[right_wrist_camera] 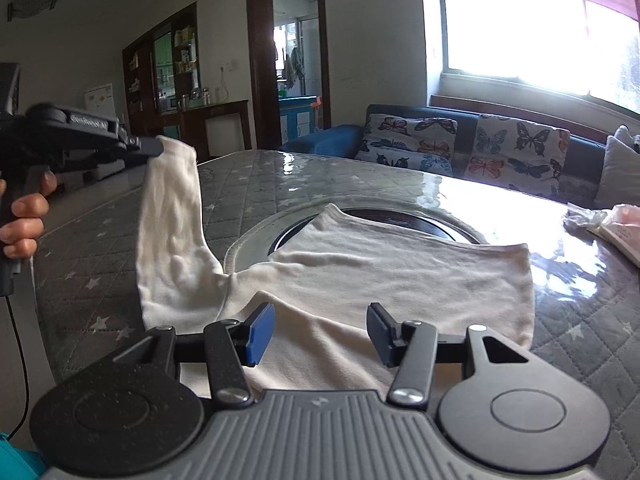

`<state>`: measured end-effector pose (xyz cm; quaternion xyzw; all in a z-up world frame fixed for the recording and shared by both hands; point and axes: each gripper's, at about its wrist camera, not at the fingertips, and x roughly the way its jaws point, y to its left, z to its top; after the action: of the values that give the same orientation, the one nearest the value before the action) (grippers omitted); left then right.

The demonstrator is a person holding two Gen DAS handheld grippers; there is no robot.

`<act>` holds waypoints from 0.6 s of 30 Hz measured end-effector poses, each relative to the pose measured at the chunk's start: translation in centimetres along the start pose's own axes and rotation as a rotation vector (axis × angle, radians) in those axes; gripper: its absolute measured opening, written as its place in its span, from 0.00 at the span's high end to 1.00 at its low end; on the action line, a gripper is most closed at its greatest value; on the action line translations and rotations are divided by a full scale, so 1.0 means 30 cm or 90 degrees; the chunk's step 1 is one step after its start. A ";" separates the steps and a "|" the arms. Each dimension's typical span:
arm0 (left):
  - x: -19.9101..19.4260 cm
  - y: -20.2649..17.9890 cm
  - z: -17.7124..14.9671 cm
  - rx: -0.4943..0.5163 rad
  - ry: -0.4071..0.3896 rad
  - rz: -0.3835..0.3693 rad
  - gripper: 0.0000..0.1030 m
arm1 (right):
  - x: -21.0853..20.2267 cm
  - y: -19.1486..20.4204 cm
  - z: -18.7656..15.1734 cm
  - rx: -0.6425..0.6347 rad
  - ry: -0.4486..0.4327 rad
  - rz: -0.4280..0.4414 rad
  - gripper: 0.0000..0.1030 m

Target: Fold clothes

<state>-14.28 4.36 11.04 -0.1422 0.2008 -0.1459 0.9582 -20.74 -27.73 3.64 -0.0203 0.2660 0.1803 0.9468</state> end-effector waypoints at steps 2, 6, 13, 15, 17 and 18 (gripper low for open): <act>-0.004 -0.066 0.003 0.017 0.003 -0.041 0.94 | -0.015 -0.019 -0.004 0.011 -0.004 -0.011 0.49; 0.001 -0.201 -0.010 0.047 0.023 -0.131 0.94 | -0.040 -0.060 -0.014 0.032 -0.011 -0.033 0.49; 0.051 -0.396 -0.080 0.100 0.077 -0.247 0.94 | -0.083 -0.150 -0.046 0.084 -0.009 -0.076 0.49; 0.071 -0.432 -0.108 0.107 0.098 -0.276 0.94 | -0.091 -0.172 -0.056 0.094 -0.007 -0.091 0.49; 0.098 -0.460 -0.142 0.115 0.128 -0.290 0.93 | -0.095 -0.188 -0.064 0.104 -0.005 -0.099 0.49; 0.111 -0.471 -0.159 0.119 0.146 -0.297 0.91 | -0.097 -0.200 -0.071 0.113 -0.003 -0.105 0.49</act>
<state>-16.55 -10.75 10.38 -0.0781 0.2555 -0.3956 0.8787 -21.99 -34.57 2.94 0.0422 0.2763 0.0778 0.9570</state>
